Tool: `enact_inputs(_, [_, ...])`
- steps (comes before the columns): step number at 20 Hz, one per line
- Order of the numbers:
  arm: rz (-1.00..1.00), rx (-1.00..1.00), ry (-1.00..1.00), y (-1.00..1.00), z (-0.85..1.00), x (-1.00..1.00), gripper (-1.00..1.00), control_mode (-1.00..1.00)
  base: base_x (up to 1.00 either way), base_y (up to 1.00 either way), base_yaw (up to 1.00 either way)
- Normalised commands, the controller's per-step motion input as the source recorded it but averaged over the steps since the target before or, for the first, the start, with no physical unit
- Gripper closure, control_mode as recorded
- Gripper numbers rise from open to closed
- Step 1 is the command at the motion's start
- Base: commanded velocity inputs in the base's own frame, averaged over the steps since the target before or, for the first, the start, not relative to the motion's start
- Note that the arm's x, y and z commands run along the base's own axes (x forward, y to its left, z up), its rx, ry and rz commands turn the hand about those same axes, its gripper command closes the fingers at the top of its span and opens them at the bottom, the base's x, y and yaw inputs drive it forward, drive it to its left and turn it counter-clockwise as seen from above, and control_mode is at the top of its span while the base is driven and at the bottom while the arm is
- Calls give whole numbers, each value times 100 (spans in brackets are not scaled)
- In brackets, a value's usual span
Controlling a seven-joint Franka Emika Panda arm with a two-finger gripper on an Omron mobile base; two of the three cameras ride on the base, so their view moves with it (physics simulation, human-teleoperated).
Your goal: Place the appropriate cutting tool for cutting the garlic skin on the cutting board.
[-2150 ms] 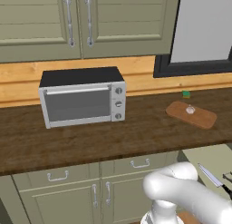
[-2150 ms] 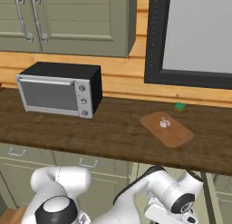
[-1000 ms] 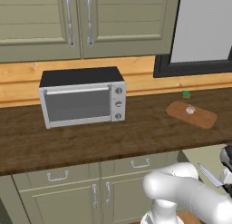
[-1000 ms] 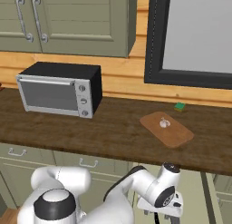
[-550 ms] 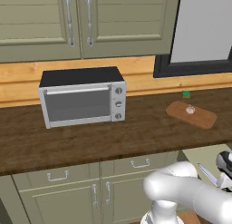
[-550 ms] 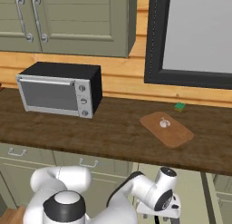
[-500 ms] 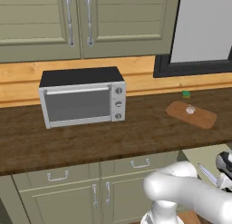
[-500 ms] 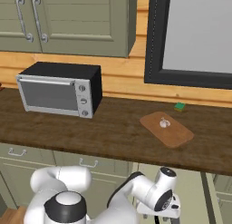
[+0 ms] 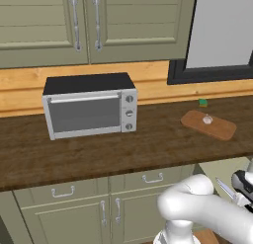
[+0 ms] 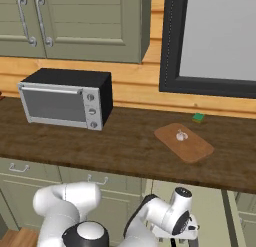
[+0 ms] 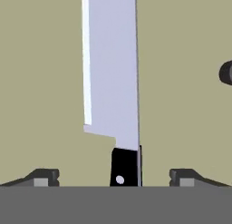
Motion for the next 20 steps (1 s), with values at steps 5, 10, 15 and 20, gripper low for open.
enact_inputs(5, [3,0,0,0,-42,18,-100,-100,0,0,0])
enact_inputs(10, [0,0,0,10,-36,1,100,-100,0,0,0])
enact_inputs(15, [0,-1,2,39,-4,1,100,-100,0,0,0])
enact_inputs(20, [0,-3,-2,6,5,-24,100,-100,0,0,0])
